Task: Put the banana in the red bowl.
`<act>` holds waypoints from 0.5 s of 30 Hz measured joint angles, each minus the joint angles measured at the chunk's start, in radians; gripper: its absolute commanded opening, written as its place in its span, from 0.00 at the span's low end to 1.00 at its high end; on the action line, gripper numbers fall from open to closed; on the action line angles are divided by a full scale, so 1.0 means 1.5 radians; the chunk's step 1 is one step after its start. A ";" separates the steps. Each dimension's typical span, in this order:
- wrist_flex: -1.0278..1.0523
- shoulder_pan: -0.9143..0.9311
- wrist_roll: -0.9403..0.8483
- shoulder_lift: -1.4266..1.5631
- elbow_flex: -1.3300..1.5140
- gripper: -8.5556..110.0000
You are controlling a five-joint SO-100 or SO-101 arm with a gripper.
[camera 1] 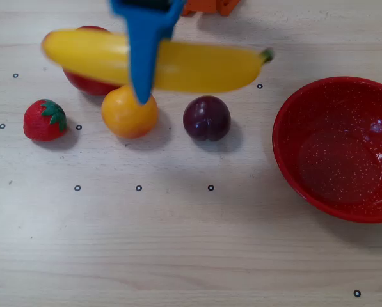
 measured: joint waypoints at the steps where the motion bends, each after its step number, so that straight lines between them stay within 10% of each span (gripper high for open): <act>1: 0.000 0.010 0.000 0.014 0.015 0.07; 15: -0.120 0.291 0.083 0.099 0.237 0.07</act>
